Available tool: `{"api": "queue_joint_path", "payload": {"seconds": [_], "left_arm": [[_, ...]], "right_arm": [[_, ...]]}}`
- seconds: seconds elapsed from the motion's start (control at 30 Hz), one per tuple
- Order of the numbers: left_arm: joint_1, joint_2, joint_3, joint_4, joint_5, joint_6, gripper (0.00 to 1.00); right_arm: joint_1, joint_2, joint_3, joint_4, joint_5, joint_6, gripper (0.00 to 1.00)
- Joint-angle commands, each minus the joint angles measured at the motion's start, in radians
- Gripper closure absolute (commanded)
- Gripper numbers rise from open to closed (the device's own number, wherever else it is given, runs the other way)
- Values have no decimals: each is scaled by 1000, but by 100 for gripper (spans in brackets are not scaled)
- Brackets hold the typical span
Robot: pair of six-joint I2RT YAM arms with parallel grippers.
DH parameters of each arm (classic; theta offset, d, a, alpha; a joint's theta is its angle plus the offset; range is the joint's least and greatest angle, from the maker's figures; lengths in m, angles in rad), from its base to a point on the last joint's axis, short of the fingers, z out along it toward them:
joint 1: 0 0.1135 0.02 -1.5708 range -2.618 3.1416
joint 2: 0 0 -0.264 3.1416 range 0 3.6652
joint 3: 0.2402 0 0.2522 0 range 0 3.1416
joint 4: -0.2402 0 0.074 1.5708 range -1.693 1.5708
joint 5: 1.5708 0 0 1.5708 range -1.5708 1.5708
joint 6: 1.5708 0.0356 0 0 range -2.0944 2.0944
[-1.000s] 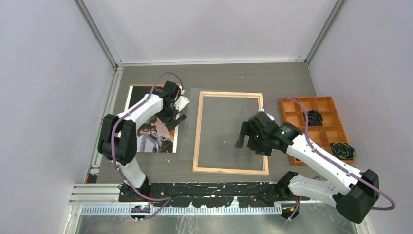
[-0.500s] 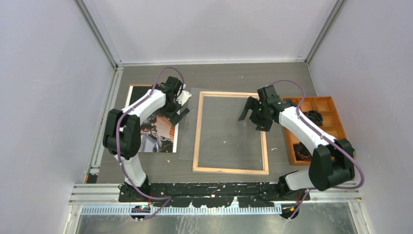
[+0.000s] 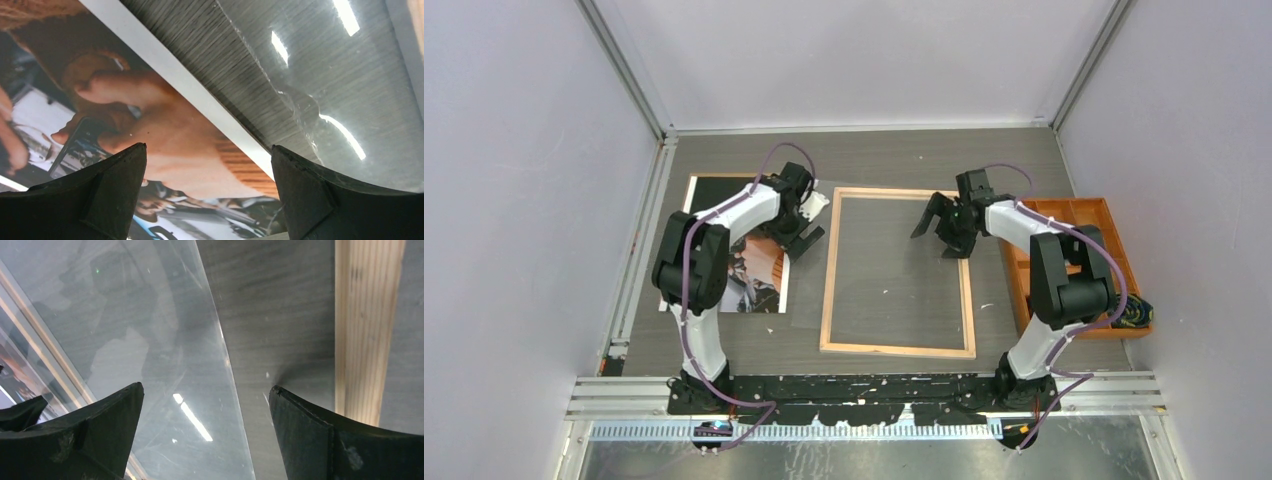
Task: Put the photo into the frame
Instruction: Pick up the photo frame item at the center of the board.
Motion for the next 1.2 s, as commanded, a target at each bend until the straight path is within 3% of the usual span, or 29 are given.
{"api": "queue_joint_path", "payload": {"seconds": [0.0, 0.2, 0.57, 0.73, 0.93, 1.17], "left_arm": [[-5, 23, 46, 39, -9, -10, 4], [-17, 59, 58, 58, -34, -2, 4], [-22, 66, 35, 83, -43, 20, 6], [-33, 73, 26, 96, -60, 25, 8], [-41, 85, 39, 101, -58, 21, 10], [-46, 96, 46, 106, -57, 19, 10]], "right_arm": [[-22, 42, 77, 114, -24, -35, 0], [-50, 132, 161, 173, -27, -58, 1], [-57, 313, 287, 231, -179, -41, 6], [-60, 294, 255, 271, -227, -21, 10], [-88, 240, 164, 422, -378, 75, 18], [-111, 123, 34, 624, -488, 229, 20]]}}
